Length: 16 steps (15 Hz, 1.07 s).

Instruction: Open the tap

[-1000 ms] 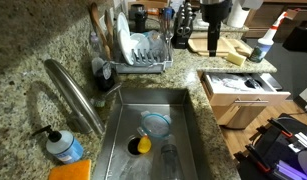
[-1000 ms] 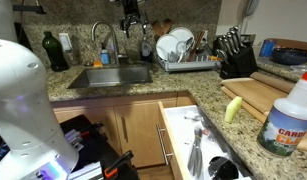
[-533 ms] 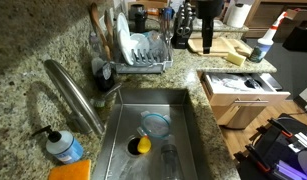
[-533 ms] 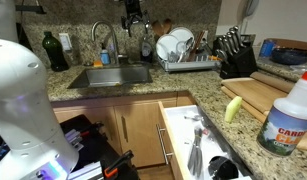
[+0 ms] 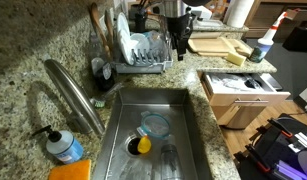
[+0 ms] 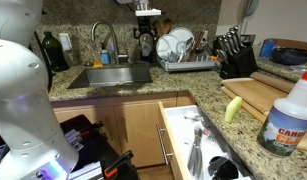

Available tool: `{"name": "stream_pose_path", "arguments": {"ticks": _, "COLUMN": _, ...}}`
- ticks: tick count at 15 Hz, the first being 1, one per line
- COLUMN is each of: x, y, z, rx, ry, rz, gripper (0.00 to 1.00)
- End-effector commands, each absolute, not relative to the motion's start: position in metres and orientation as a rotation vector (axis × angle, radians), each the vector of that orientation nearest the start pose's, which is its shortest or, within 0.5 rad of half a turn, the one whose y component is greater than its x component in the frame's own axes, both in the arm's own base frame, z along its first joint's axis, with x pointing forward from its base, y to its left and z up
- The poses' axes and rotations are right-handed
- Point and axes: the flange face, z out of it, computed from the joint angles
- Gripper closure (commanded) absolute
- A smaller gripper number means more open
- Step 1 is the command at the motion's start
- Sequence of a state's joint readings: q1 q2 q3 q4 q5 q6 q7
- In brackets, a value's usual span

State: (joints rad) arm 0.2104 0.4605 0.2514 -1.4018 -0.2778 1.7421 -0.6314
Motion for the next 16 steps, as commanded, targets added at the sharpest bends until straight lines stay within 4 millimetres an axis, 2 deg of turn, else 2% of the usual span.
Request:
{"name": "stream_pose_path", "arguments": {"ticks": 1, "x": 0.656, "y": 0.285, "z": 0.433, "rx": -2.540, "ry": -1.973, "rz": 0.235, "gripper": 0.00}}
{"name": "stream_pose_path", "arguments": {"ticks": 6, "x": 0.649, "y": 0.343, "z": 0.437, "rx": -2.223, "ry": -2.266, "rz": 0.318, "gripper": 0.00}}
{"name": "stream_pose_path", "arguments": {"ticks": 7, "x": 0.645, "y": 0.346, "z": 0.440, "rx": -2.168, "ry": -2.309, "rz": 0.380, "gripper": 0.00}}
{"name": "stream_pose_path", "arguments": {"ticks": 8, "x": 0.641, "y": 0.340, "z": 0.435, "rx": -2.268, "ry": -2.239, "rz": 0.326, "gripper": 0.00}}
{"name": "stream_pose_path", "arguments": {"ticks": 10, "x": 0.638, "y": 0.351, "z": 0.439, "rx": -2.205, "ry": -2.283, "rz": 0.364, "gripper": 0.00}}
{"name": "stream_pose_path", "arguments": {"ticks": 12, "x": 0.640, "y": 0.351, "z": 0.439, "rx": -2.192, "ry": -2.289, "rz": 0.365, "gripper": 0.00}}
{"name": "stream_pose_path", "arguments": {"ticks": 14, "x": 0.655, "y": 0.346, "z": 0.429, "rx": -2.271, "ry": -2.179, "rz": 0.250, "gripper": 0.00}}
{"name": "stream_pose_path", "arguments": {"ticks": 16, "x": 0.668, "y": 0.359, "z": 0.412, "rx": -2.317, "ry": -2.177, "rz": 0.224, "gripper": 0.00}}
